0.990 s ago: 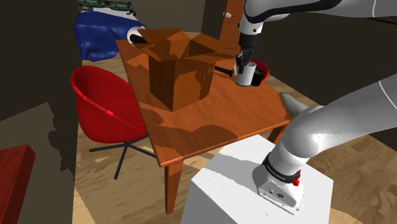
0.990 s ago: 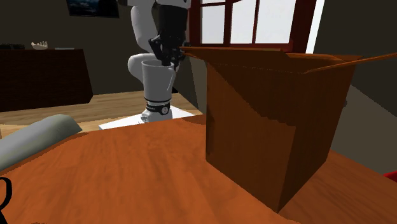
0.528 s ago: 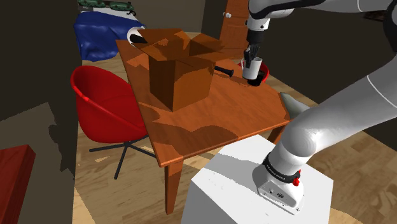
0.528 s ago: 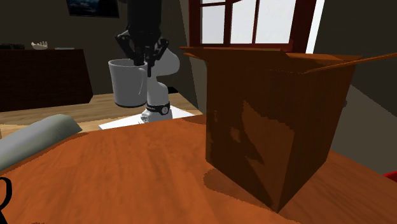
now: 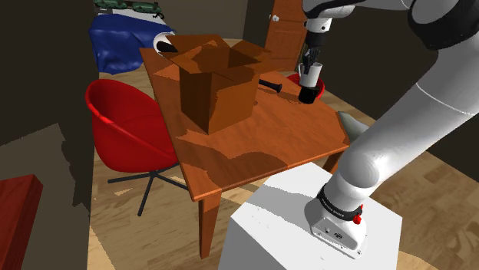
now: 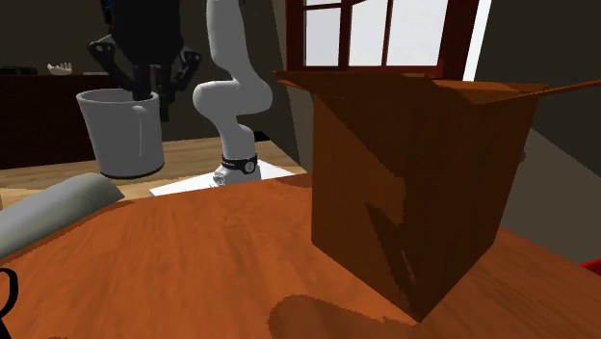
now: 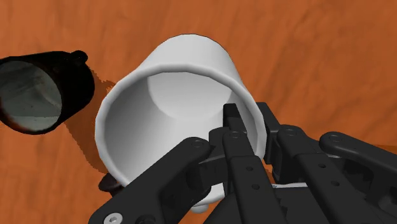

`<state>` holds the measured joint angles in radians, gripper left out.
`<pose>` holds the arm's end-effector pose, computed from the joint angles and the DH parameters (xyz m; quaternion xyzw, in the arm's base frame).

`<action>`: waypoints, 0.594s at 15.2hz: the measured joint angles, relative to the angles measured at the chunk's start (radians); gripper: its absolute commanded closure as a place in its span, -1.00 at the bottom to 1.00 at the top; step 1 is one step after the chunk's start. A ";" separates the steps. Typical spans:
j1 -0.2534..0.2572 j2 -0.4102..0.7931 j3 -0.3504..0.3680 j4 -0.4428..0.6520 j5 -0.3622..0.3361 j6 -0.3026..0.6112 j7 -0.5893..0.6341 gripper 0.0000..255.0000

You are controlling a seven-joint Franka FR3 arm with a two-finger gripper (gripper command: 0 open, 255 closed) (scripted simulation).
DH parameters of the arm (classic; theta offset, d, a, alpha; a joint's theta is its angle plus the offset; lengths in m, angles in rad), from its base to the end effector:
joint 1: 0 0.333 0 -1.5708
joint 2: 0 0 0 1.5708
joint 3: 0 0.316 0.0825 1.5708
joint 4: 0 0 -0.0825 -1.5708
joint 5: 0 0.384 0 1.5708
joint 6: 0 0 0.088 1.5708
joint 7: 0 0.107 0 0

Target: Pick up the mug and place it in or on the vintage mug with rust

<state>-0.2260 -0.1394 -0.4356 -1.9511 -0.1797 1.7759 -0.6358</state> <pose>0.3929 -0.3378 0.5293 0.9980 0.0101 -0.0539 0.0322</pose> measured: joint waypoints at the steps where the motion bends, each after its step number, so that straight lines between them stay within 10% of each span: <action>1: -0.007 0.033 -0.015 0.036 0.012 -0.002 -0.028 1.00; 9: -0.110 0.319 -0.105 0.346 0.146 -0.035 -0.246 1.00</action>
<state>-0.3364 0.1798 -0.5403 -1.6056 -0.0333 1.7412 -0.8821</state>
